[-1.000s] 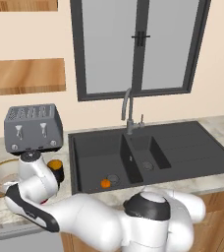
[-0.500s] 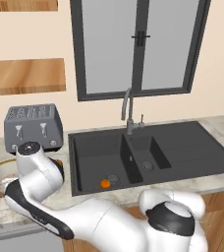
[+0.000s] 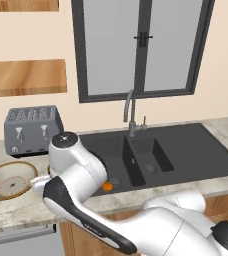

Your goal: Clear the mugs and bowl far away from the sink.

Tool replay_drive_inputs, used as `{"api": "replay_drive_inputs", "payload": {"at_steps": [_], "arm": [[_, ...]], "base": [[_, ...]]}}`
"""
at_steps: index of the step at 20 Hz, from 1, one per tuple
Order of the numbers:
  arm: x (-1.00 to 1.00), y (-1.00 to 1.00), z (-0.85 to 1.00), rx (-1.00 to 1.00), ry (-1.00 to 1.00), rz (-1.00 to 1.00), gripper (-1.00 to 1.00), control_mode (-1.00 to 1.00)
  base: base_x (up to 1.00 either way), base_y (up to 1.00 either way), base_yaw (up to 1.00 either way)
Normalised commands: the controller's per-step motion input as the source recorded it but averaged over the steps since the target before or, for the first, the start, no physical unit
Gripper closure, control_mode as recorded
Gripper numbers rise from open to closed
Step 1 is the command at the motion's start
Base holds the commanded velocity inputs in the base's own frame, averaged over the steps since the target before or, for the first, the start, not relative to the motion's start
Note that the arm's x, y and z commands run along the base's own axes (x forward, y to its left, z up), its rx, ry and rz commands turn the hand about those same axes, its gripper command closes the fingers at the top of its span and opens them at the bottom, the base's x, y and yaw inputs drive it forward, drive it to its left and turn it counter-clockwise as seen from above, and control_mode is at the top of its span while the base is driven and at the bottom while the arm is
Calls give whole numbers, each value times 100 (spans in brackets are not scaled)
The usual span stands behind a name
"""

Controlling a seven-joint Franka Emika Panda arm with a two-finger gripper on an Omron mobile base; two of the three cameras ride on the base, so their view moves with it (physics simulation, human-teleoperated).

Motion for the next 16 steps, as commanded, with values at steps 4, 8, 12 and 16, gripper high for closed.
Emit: {"api": "replay_drive_inputs", "payload": {"at_steps": [4, 8, 12, 16], "arm": [[-1, -100, 30, 0, 1, 12, 100, -100], [0, -100, 43, 2, 1, 13, 100, -100], [0, -99, 52, 14, 7, 10, 100, -100], [0, -90, 38, 12, 9, 10, 100, -100]], "base": [[0, 0, 0], [0, 0, 0], [0, 0, 0], [0, 0, 0]]}}
